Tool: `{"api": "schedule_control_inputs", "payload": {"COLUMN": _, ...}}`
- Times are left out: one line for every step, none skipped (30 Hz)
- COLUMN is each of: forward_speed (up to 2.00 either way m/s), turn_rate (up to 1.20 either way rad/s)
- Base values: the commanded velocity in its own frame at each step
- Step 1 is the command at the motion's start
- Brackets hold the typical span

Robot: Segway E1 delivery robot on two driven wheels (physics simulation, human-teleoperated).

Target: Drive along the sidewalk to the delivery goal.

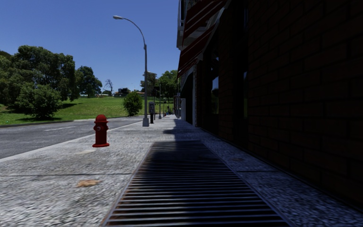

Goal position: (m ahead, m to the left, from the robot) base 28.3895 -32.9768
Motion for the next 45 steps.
{"api": "schedule_control_inputs", "payload": {"forward_speed": 2.0, "turn_rate": 0.0}}
{"api": "schedule_control_inputs", "payload": {"forward_speed": 2.0, "turn_rate": 0.0}}
{"api": "schedule_control_inputs", "payload": {"forward_speed": 2.0, "turn_rate": 0.0}}
{"api": "schedule_control_inputs", "payload": {"forward_speed": 2.0, "turn_rate": 0.0}}
{"api": "schedule_control_inputs", "payload": {"forward_speed": 2.0, "turn_rate": 0.0}}
{"api": "schedule_control_inputs", "payload": {"forward_speed": 2.0, "turn_rate": 0.0}}
{"api": "schedule_control_inputs", "payload": {"forward_speed": 2.0, "turn_rate": 0.0}}
{"api": "schedule_control_inputs", "payload": {"forward_speed": 2.0, "turn_rate": 0.0}}
{"api": "schedule_control_inputs", "payload": {"forward_speed": 2.0, "turn_rate": 0.0}}
{"api": "schedule_control_inputs", "payload": {"forward_speed": 2.0, "turn_rate": 0.0}}
{"api": "schedule_control_inputs", "payload": {"forward_speed": 2.0, "turn_rate": 0.0}}
{"api": "schedule_control_inputs", "payload": {"forward_speed": 2.0, "turn_rate": 0.0}}
{"api": "schedule_control_inputs", "payload": {"forward_speed": 2.0, "turn_rate": 0.0}}
{"api": "schedule_control_inputs", "payload": {"forward_speed": 2.0, "turn_rate": 0.0}}
{"api": "schedule_control_inputs", "payload": {"forward_speed": 2.0, "turn_rate": 0.0}}
{"api": "schedule_control_inputs", "payload": {"forward_speed": 2.0, "turn_rate": 0.0}}
{"api": "schedule_control_inputs", "payload": {"forward_speed": 2.0, "turn_rate": 0.0}}
{"api": "schedule_control_inputs", "payload": {"forward_speed": 2.0, "turn_rate": 0.0}}
{"api": "schedule_control_inputs", "payload": {"forward_speed": 2.0, "turn_rate": 0.0}}
{"api": "schedule_control_inputs", "payload": {"forward_speed": 2.0, "turn_rate": 0.0}}
{"api": "schedule_control_inputs", "payload": {"forward_speed": 2.0, "turn_rate": 0.0}}
{"api": "schedule_control_inputs", "payload": {"forward_speed": 2.0, "turn_rate": 0.0}}
{"api": "schedule_control_inputs", "payload": {"forward_speed": 2.0, "turn_rate": 0.0}}
{"api": "schedule_control_inputs", "payload": {"forward_speed": 2.0, "turn_rate": 0.0}}
{"api": "schedule_control_inputs", "payload": {"forward_speed": 2.0, "turn_rate": 0.0}}
{"api": "schedule_control_inputs", "payload": {"forward_speed": 2.0, "turn_rate": 0.0}}
{"api": "schedule_control_inputs", "payload": {"forward_speed": 2.0, "turn_rate": 0.0}}
{"api": "schedule_control_inputs", "payload": {"forward_speed": 2.0, "turn_rate": 0.0}}
{"api": "schedule_control_inputs", "payload": {"forward_speed": 2.0, "turn_rate": 0.0}}
{"api": "schedule_control_inputs", "payload": {"forward_speed": 2.0, "turn_rate": 0.0}}
{"api": "schedule_control_inputs", "payload": {"forward_speed": 2.0, "turn_rate": 0.0}}
{"api": "schedule_control_inputs", "payload": {"forward_speed": 2.0, "turn_rate": 0.0}}
{"api": "schedule_control_inputs", "payload": {"forward_speed": 2.0, "turn_rate": 0.0}}
{"api": "schedule_control_inputs", "payload": {"forward_speed": 2.0, "turn_rate": 0.0}}
{"api": "schedule_control_inputs", "payload": {"forward_speed": 2.0, "turn_rate": 0.0}}
{"api": "schedule_control_inputs", "payload": {"forward_speed": 2.0, "turn_rate": 0.0}}
{"api": "schedule_control_inputs", "payload": {"forward_speed": 2.0, "turn_rate": 0.0}}
{"api": "schedule_control_inputs", "payload": {"forward_speed": 2.0, "turn_rate": 0.0}}
{"api": "schedule_control_inputs", "payload": {"forward_speed": 2.0, "turn_rate": 0.0}}
{"api": "schedule_control_inputs", "payload": {"forward_speed": 2.0, "turn_rate": 0.0}}
{"api": "schedule_control_inputs", "payload": {"forward_speed": 2.0, "turn_rate": 0.0}}
{"api": "schedule_control_inputs", "payload": {"forward_speed": 2.0, "turn_rate": 0.0}}
{"api": "schedule_control_inputs", "payload": {"forward_speed": 2.0, "turn_rate": 0.0}}
{"api": "schedule_control_inputs", "payload": {"forward_speed": 2.0, "turn_rate": 0.0}}
{"api": "schedule_control_inputs", "payload": {"forward_speed": 2.0, "turn_rate": 0.0}}
